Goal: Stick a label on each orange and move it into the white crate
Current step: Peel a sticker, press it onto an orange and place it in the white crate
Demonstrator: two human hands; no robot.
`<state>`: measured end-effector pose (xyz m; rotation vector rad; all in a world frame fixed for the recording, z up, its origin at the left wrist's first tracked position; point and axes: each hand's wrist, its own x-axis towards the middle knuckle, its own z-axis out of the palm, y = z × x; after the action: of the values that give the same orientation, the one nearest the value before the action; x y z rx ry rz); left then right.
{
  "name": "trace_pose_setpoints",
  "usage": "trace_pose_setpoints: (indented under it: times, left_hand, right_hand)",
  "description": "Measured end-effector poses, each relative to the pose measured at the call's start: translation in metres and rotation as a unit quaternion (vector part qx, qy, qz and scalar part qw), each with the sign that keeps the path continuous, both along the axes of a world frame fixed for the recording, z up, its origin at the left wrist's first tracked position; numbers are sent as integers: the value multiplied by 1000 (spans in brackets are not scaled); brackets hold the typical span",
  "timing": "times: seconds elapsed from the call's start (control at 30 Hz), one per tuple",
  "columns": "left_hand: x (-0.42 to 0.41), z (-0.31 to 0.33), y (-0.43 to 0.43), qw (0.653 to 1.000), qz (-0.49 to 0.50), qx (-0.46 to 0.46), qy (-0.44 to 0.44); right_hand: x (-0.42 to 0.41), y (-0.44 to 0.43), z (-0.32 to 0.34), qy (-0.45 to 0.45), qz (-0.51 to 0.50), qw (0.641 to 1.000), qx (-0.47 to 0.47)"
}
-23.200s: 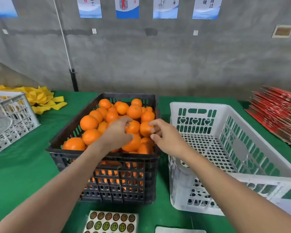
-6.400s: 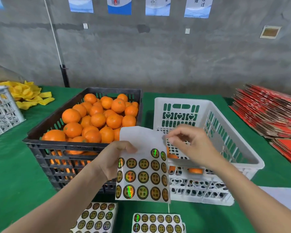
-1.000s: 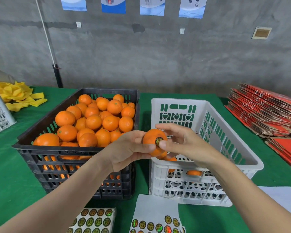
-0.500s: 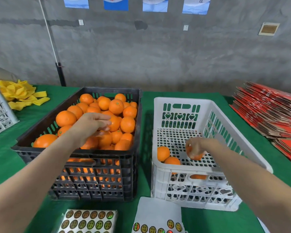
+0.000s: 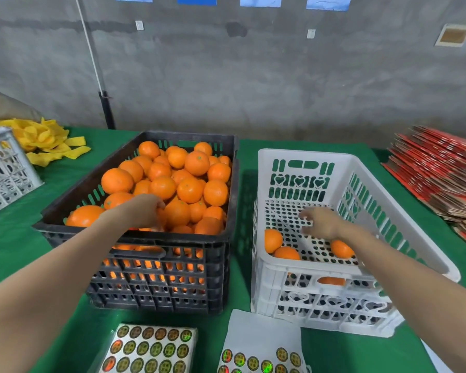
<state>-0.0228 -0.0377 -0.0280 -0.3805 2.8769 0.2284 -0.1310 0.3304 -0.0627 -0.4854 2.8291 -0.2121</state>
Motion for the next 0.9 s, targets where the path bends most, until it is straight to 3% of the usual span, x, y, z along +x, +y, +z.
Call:
trace_pose_setpoints:
  times: [0.03, 0.1, 0.17, 0.2, 0.23, 0.3, 0.4, 0.47, 0.53, 0.63, 0.77, 0.9]
  left_hand:
    - [-1, -1, -1, 1000, 3, 7, -3]
    - [0, 1, -2, 1000, 1, -10, 9]
    - [0, 0, -2, 999, 5, -31, 35]
    - [0, -2, -3, 998, 20, -25, 53]
    - [0, -3, -6, 996, 45, 1, 82]
    - [3, 0, -9, 972, 110, 115, 173]
    - [10, 13, -1, 883, 152, 310, 318]
    - [18, 24, 14, 834, 132, 406, 351]
    - [33, 32, 37, 803, 70, 502, 312]
    - [66, 33, 71, 783, -25, 578, 230]
    - [94, 0, 102, 799, -101, 576, 141]
    - [116, -46, 117, 809, -77, 579, 70]
  right_hand:
    - [9, -5, 9, 73, -9, 993, -90]
    - [37, -20, 28, 194, -3, 938, -288]
    - [81, -36, 41, 230, 79, 867, -434]
    - [104, -42, 40, 222, 141, 849, -458]
    - [125, -47, 33, 202, 198, 845, -455]
    - [152, -54, 1, 120, 266, 877, -381]
    - [156, -64, -62, -9, 279, 946, -165]
    - [148, -71, -96, -81, 236, 968, -31]
    - [142, -80, -117, -115, 197, 973, 35]
    - [139, -93, -136, -111, 145, 980, 72]
    - [143, -97, -140, -73, 135, 987, 50]
    - [148, -91, -132, -79, 148, 986, -22]
